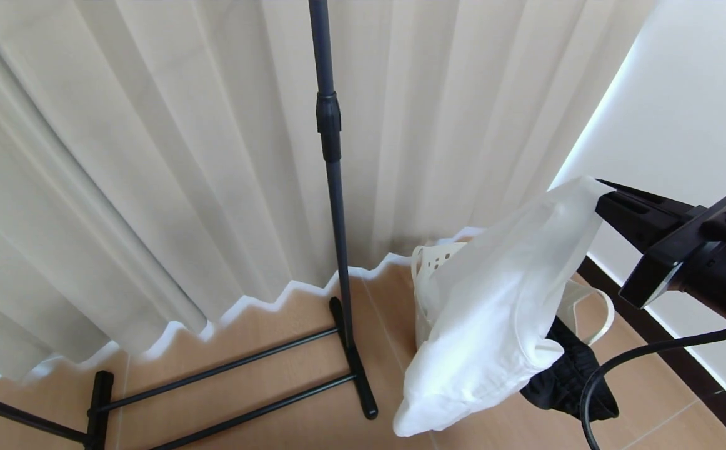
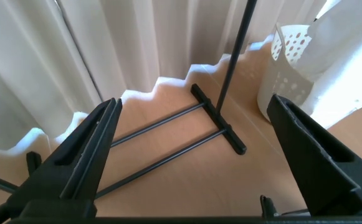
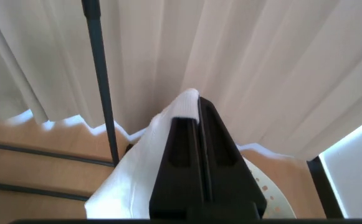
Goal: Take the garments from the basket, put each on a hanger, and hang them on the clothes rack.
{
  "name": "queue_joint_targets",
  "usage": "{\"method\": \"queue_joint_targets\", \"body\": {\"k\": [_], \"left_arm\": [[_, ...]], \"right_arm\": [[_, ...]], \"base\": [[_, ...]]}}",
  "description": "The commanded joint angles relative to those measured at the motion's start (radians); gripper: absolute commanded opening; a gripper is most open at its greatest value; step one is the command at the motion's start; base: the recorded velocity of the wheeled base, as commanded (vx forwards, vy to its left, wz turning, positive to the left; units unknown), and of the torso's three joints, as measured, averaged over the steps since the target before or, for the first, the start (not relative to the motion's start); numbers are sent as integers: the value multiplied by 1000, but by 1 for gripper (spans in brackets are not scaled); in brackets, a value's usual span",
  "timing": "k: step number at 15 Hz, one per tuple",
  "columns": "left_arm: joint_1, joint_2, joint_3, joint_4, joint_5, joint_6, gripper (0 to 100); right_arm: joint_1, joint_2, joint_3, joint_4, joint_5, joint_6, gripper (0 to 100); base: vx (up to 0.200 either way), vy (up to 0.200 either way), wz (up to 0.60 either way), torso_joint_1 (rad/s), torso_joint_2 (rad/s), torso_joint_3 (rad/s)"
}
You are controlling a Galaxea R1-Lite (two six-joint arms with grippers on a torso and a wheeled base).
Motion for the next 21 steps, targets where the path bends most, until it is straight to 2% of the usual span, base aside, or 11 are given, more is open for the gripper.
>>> {"method": "queue_joint_targets", "body": {"k": [1, 4, 9, 16, 21], "left_arm": [[0, 1, 0, 0, 0, -1, 100], [0, 1, 0, 0, 0, -1, 100], [0, 1, 0, 0, 0, -1, 100], [0, 1, 0, 0, 0, -1, 100], [0, 1, 0, 0, 0, -1, 100]], "right_arm": [[-3, 0, 4, -3, -1, -1, 0], [-8, 6, 9, -3, 0, -1, 0], [-8, 3, 9, -3, 0, -1, 0], [-10, 6, 9, -2, 0, -1, 0], [-10, 6, 11, -2, 0, -1, 0]], "base": [[0, 0, 0, 2, 2, 198], [0, 0, 0, 1, -149, 56], [0, 0, 0, 32, -406, -163], [0, 0, 0, 113, -468, -166], [0, 0, 0, 162, -499, -299]]}}
